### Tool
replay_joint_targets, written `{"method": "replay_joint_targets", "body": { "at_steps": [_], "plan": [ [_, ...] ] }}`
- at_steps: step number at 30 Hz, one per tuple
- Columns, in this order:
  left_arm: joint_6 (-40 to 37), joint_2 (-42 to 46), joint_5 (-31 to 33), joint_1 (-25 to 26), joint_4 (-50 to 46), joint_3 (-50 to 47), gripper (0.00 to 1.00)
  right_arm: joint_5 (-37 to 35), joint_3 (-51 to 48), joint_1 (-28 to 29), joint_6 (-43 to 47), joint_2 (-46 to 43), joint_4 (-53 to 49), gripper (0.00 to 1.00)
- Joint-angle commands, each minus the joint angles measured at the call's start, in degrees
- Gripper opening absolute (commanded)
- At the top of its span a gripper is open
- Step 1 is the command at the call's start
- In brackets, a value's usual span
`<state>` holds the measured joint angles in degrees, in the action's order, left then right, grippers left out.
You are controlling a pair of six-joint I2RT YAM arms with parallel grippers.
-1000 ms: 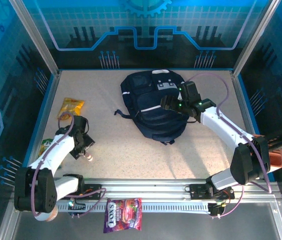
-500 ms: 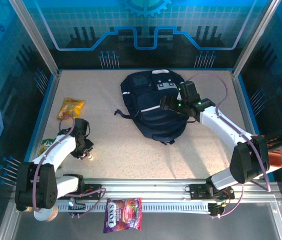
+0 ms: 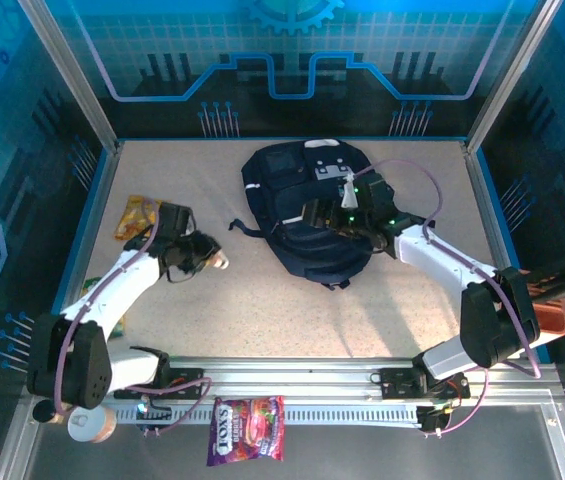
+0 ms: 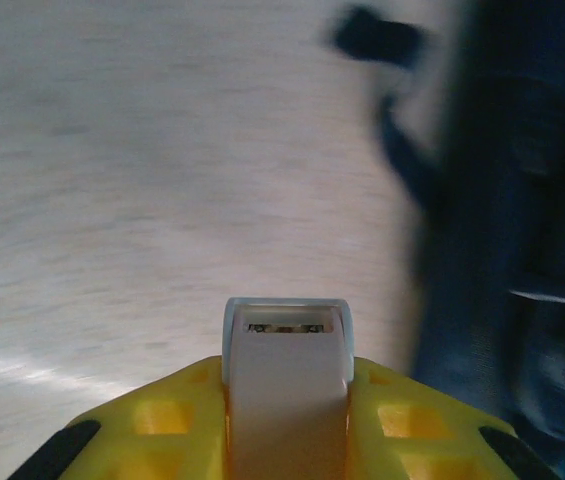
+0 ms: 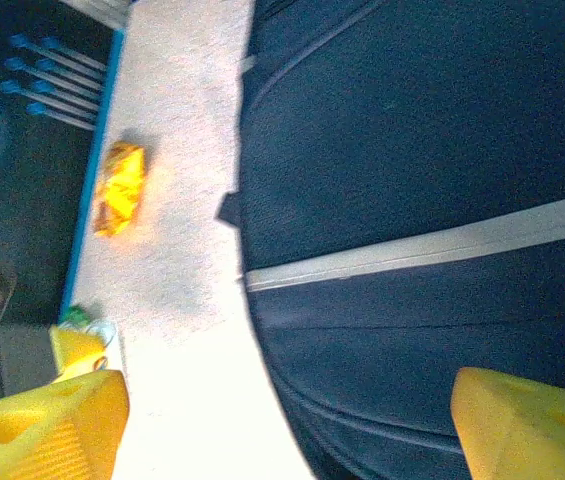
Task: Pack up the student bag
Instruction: Pass the loose stationery.
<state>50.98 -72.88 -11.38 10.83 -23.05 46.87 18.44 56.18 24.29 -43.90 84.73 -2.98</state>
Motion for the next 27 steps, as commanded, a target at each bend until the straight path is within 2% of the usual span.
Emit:
{"method": "replay_joint_targets", "body": {
  "at_steps": [1, 5, 9, 16, 27],
  "plan": [
    [1.0, -3.0, -8.0, 3.4, 12.1, 4.6, 0.24, 9.6, -2.6, 1.0, -7.3, 0.3, 13.5, 0.84],
    [2.4, -7.2, -10.6, 7.3, 19.9, 9.2, 0.24, 12.6, -3.5, 1.7, -10.3, 1.0, 18.1, 0.83],
    [3.5, -11.1, -12.6, 10.0, 23.1, 13.4, 0.24, 13.2, -3.4, 1.9, -7.5, 0.3, 18.1, 0.78],
    [6.5, -13.4, -17.6, 10.4, 30.7, 13.5, 0.25, 16.5, -2.5, 1.9, -5.2, 0.5, 17.6, 0.71],
    [17.6, -14.2, -23.1, 10.4, 44.1, 11.3, 0.25, 23.6, -4.1, 0.4, -22.7, 3.9, 38.6, 0.67]
  ]
}}
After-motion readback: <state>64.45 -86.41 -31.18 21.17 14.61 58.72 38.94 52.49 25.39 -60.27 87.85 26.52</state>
